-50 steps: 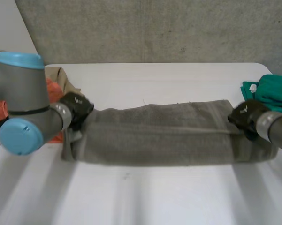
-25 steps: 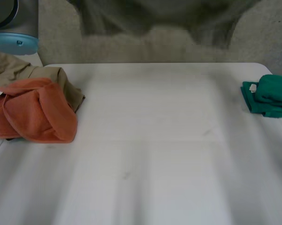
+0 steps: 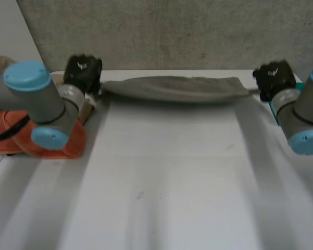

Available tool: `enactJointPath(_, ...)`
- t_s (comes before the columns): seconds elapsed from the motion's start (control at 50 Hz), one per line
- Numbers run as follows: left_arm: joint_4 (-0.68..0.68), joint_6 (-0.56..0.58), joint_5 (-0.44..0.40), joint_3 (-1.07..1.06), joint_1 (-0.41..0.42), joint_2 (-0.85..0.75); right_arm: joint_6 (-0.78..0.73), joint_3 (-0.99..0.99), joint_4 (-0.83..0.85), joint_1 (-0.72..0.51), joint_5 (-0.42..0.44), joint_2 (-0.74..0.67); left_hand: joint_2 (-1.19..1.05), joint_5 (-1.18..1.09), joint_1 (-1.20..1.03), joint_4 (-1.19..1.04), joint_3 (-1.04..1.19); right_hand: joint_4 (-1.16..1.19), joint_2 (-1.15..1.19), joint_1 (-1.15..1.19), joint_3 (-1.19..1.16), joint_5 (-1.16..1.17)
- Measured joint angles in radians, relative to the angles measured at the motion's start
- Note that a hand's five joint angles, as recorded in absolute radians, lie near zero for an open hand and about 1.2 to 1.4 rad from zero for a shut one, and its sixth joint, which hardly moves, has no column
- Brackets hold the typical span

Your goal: Fold the laundry.

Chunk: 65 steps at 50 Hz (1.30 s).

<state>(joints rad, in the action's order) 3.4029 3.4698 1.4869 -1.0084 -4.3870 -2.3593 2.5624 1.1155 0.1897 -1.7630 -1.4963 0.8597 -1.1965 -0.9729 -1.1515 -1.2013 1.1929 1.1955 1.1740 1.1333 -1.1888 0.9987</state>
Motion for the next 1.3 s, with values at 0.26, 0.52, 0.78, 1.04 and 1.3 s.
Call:
enactJointPath(0.26,-0.326,0.266,-0.042,-0.371,0.004,0.264,-0.215,0.294,-0.336,0.083,0.022,0.239,0.0,0.0,0.0,0.0,0.0,0.0,0.0,0.0,0.0,0.0)
enactJointPath(0.52,-0.642,0.461,-0.066,-0.586,-0.001,0.461,-0.558,0.556,-0.573,0.198,0.135,0.506,0.0,0.0,0.0,0.0,0.0,0.0,0.0,0.0,0.0,0.0)
enactJointPath(0.78,-0.479,0.417,-0.014,-0.286,-0.007,0.264,-0.35,0.294,-0.315,0.089,0.031,0.258,0.0,0.0,0.0,0.0,0.0,0.0,0.0,0.0,0.0,0.0)
enactJointPath(1.04,-0.421,0.344,0.076,0.098,0.049,-0.034,-0.238,0.041,-0.068,-0.004,-0.048,-0.007,0.0,0.0,0.0,0.0,0.0,0.0,0.0,0.0,0.0,0.0)
enactJointPath(1.3,-0.333,0.323,0.095,0.369,0.056,-0.123,-0.182,-0.158,0.154,-0.017,-0.118,-0.069,0.0,0.0,0.0,0.0,0.0,0.0,0.0,0.0,0.0,0.0)
